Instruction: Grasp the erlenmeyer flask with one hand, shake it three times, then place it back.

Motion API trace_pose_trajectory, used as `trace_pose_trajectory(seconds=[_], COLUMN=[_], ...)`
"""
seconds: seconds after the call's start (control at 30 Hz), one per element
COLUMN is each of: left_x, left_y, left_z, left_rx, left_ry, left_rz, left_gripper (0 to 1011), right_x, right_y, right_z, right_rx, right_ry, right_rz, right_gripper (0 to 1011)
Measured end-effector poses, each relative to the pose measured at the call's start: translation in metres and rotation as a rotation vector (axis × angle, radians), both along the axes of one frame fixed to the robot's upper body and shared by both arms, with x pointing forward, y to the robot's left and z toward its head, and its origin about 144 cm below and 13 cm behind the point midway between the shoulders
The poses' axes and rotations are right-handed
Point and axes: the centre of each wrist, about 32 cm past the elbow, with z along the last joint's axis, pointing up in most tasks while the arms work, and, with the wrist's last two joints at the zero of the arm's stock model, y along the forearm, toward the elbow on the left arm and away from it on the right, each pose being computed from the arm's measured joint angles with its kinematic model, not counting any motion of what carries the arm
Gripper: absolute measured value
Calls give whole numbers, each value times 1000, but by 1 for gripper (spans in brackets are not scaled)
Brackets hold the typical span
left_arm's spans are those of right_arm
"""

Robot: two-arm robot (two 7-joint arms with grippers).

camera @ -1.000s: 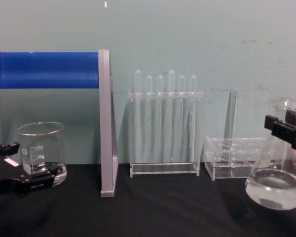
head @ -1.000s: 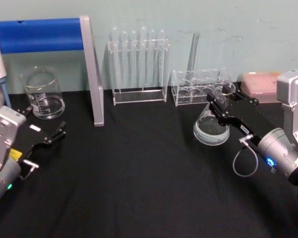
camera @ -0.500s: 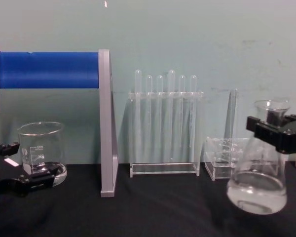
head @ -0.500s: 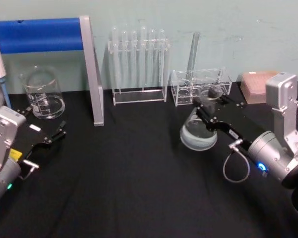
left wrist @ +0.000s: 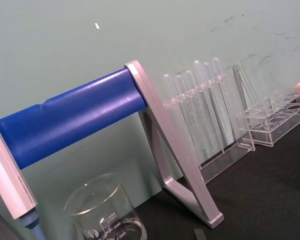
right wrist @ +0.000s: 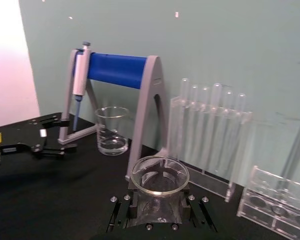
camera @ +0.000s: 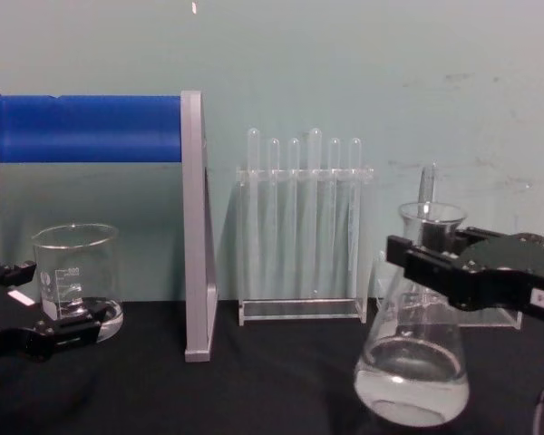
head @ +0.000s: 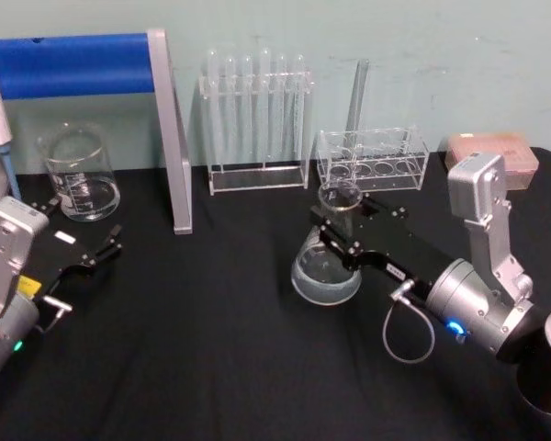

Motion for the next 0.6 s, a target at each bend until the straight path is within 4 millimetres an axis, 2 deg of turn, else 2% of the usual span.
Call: trace_pose_trajectory(seconds=[0.6], left_x=[0], left_y=[0], left_z=[0], left_rx=[0], left_ry=[0], left_rz=[0], left_gripper=[1001], right_x=[0], right_y=[6], right_z=[1], right_rx=[2], right_ry=[-2], right_rz=[34], right_gripper=[456])
